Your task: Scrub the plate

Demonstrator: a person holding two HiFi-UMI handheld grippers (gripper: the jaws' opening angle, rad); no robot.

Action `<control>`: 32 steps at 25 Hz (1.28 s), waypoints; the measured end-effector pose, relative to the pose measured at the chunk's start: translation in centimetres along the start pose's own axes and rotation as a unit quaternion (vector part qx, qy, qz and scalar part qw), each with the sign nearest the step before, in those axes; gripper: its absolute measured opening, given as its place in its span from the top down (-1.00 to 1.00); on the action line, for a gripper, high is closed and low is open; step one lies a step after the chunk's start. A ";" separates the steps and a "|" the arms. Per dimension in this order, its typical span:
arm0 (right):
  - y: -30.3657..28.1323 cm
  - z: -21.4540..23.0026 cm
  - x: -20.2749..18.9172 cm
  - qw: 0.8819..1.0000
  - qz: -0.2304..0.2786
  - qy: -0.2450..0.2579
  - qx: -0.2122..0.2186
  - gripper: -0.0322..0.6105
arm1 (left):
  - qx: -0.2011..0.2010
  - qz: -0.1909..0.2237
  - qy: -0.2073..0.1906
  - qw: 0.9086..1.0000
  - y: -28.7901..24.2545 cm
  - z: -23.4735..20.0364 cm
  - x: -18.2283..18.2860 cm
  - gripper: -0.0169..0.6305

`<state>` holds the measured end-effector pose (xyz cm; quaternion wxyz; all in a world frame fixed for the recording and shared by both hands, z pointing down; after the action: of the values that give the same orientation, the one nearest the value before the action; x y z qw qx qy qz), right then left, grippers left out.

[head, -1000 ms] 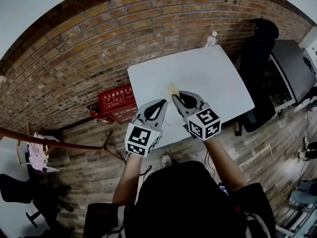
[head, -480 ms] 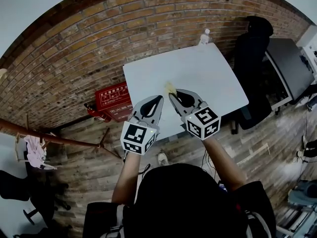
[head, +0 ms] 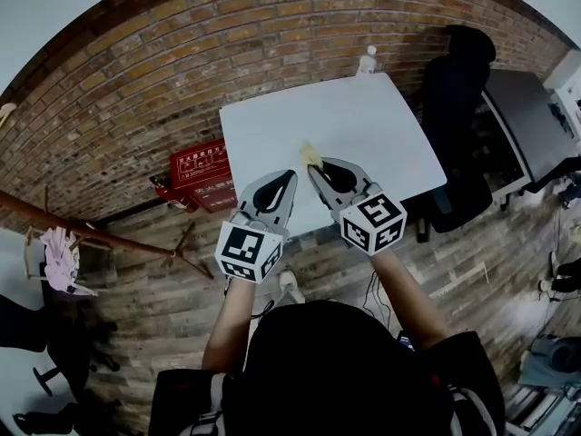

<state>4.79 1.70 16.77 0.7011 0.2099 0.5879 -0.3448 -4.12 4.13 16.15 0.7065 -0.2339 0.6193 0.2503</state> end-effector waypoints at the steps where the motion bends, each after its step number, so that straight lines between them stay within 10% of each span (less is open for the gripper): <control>1: 0.4 -0.1 -0.1 1.000 0.000 0.000 0.002 0.73 | 0.003 -0.001 0.001 1.000 0.2 0.4 0.0 0.89; 32: 8.9 -3.2 -1.6 0.999 0.031 0.008 0.038 0.73 | 0.067 0.005 -0.008 0.998 5.0 8.0 1.2 0.89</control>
<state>8.96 10.33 16.61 0.6984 0.2575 0.5727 -0.3433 -1.13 13.17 15.83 0.7241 -0.1815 0.6302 0.2136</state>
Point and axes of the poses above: the fingertips, and each gripper's own axes: y backward along the fingers, z to its right, x out of its top, the point moved 4 cm from there along y, backward along the fingers, and after that the axes turned 7 degrees about -y, right-handed, at the moved point
